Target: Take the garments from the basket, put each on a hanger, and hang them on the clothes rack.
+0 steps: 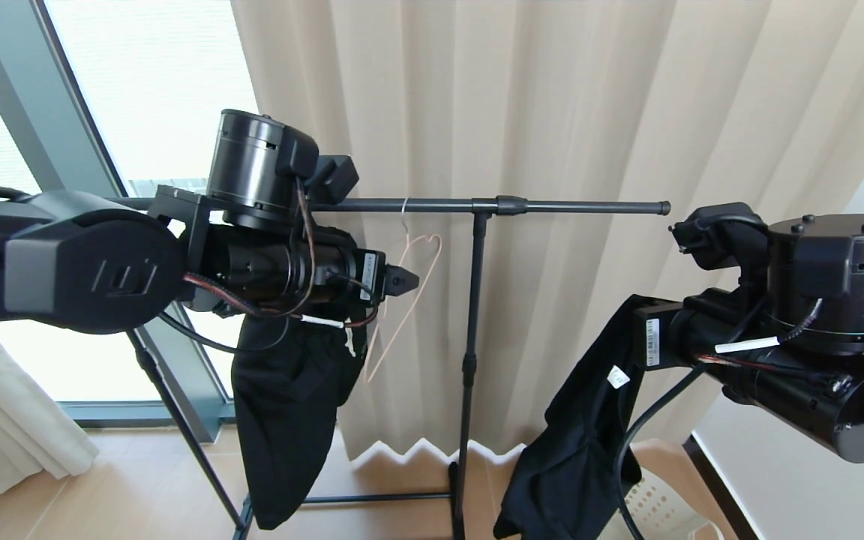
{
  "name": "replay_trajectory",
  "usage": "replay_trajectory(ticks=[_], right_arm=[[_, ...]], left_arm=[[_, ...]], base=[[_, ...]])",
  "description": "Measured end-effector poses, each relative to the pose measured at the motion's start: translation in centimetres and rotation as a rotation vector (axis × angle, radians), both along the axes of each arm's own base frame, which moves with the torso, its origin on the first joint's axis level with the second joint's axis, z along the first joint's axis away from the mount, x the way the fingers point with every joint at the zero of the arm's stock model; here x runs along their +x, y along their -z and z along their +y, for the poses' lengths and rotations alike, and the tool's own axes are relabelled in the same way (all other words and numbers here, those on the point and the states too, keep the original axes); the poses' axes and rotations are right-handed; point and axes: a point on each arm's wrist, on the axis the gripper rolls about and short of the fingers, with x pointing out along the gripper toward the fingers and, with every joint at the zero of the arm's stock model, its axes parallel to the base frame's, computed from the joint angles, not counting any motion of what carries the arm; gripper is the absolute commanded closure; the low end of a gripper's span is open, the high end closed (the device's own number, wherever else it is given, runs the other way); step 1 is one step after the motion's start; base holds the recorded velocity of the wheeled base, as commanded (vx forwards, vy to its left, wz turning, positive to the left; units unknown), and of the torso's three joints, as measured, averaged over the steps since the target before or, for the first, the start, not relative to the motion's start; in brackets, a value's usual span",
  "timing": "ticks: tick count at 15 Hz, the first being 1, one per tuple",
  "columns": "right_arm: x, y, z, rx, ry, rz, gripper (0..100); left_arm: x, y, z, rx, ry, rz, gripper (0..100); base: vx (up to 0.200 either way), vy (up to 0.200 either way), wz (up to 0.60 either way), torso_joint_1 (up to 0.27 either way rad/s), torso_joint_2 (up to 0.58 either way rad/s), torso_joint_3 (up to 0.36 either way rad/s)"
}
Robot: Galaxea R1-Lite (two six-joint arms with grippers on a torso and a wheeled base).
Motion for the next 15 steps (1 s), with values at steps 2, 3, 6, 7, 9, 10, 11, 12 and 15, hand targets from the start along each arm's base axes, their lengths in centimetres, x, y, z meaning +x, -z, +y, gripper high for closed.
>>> replay_trajectory(ticks=[2, 3, 6, 7, 9, 10, 11, 12, 15], right_arm=[[0.0, 0.1, 0.0, -0.001, -0.001, 0.003, 100], [0.0, 0.1, 0.0, -0.002, -0.001, 0.005, 100], [0.1, 0.4, 0.1, -0.007, -0.001, 0.012, 100], [0.2, 0.4, 0.1, -0.006, -0.002, 0.009, 100], [0.3, 0.4, 0.2, 0.003, -0.003, -0.003, 100], [0.4, 0.5, 0.2, 0.004, -0.002, -0.005, 100], [0.4, 0.6, 0.3, -0.001, -0.002, 0.001, 100], [0.4, 0.7, 0.3, -0.001, -0.002, 0.002, 100], [0.4, 0.8, 0.3, -0.004, -0.002, 0.005, 100]], left_arm=[[1.1, 0.7, -0.7, 0.010, -0.006, 0.006, 0], [1.7, 1.1, -0.9, 0.021, -0.019, 0.010, 0], [3.2, 3.1, -1.1, 0.065, -0.057, 0.039, 0], [3.6, 3.6, -1.1, 0.073, -0.064, 0.050, 0], [4.5, 4.8, -1.0, 0.086, -0.075, 0.070, 0], [5.1, 5.3, -1.0, 0.086, -0.082, 0.069, 0], [5.7, 6.0, -0.9, 0.087, -0.090, 0.072, 0], [6.2, 6.7, -0.8, 0.094, -0.098, 0.081, 0], [7.4, 8.2, -0.4, 0.112, -0.114, 0.098, 0]], base=[[0.000, 0.000, 0.00, 0.000, 0.00, 0.000], [0.000, 0.000, 0.00, 0.000, 0.00, 0.000], [0.000, 0.000, 0.00, 0.000, 0.00, 0.000], [0.000, 0.000, 0.00, 0.000, 0.00, 0.000], [0.000, 0.000, 0.00, 0.000, 0.00, 0.000], [0.000, 0.000, 0.00, 0.000, 0.00, 0.000], [0.000, 0.000, 0.00, 0.000, 0.00, 0.000], [0.000, 0.000, 0.00, 0.000, 0.00, 0.000], [0.000, 0.000, 0.00, 0.000, 0.00, 0.000]])
